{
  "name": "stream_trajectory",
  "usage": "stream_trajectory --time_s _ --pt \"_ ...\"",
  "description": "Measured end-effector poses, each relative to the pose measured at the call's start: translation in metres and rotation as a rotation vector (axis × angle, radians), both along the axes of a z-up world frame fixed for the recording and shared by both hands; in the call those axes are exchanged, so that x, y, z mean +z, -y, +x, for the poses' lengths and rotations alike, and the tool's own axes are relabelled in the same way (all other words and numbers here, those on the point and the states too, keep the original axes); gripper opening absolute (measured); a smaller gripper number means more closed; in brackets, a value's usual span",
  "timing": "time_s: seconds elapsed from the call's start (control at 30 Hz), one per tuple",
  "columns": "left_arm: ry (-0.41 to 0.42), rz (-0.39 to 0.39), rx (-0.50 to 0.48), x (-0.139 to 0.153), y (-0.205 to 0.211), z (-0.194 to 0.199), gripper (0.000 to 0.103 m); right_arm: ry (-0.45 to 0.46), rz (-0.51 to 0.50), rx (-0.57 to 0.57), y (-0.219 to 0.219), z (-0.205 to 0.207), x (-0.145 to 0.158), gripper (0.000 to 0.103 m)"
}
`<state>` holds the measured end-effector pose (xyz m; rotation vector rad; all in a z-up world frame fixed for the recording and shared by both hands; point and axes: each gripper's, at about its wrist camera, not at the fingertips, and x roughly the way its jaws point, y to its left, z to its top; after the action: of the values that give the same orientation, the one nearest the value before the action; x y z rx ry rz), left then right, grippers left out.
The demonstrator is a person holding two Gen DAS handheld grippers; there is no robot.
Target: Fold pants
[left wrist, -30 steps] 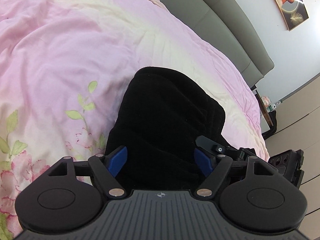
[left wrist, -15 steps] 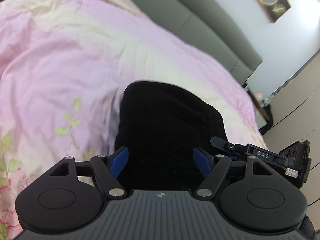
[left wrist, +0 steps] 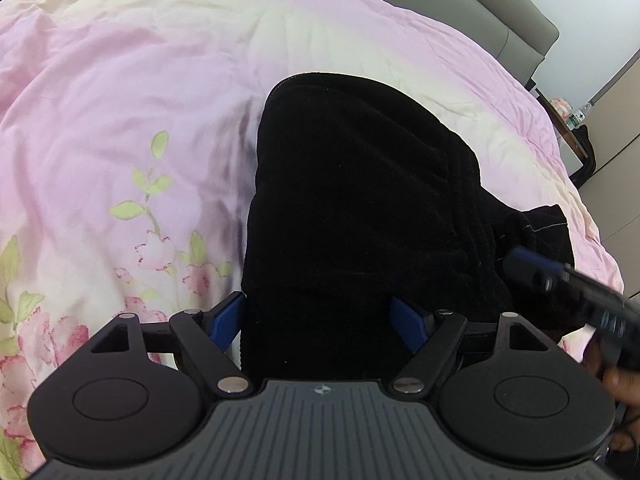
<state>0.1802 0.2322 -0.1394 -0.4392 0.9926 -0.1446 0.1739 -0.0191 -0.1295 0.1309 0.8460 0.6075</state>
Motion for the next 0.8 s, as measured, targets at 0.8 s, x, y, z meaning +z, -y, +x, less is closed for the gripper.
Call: stream_trajectory --time_s 0.8 --pt "0.253 0.092 -0.053 0.059 0.071 -0.017 0.087 -0.048 0.062 -0.543 0.254 -0.016 0.058 0.050"
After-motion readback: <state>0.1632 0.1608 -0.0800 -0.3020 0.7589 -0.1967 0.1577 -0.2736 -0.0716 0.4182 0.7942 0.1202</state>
